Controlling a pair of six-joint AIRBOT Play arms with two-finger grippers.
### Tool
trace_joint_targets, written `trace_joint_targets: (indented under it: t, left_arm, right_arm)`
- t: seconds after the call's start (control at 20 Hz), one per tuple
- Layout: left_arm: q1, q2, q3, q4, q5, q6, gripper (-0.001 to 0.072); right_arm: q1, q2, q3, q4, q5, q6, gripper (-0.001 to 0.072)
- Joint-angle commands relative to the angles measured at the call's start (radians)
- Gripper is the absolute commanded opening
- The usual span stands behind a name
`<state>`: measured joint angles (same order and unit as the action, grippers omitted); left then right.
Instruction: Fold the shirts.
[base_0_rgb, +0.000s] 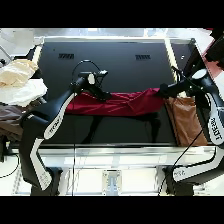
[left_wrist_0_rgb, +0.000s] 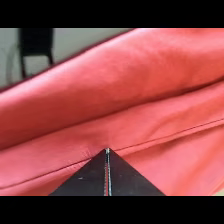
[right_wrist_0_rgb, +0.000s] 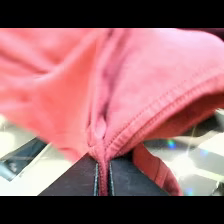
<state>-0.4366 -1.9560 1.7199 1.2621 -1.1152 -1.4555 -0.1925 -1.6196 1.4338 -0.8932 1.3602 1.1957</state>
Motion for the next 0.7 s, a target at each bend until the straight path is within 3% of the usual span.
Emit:
trace_joint_targets:
  t: [0.0,0.35,0.65]
  left_arm:
    - [-0.001,-0.045,0.002,-0.090,-0.003,0.008,0.0013]
    - [0.026,-0.006,0.004,-0.138,-0.015,0.031,0.0013]
    - [0.165,0.251,0.004,-0.138,-0.034,0.031,0.0014]
  right_arm:
    - [0.109,0.052,0.110,0.026,0.066,0.027,0.0012]
    - [0.452,0.054,0.296,0.025,-0.052,0.085,0.0011]
    - [0.624,0.011,0.326,0.027,-0.196,0.153,0.0007]
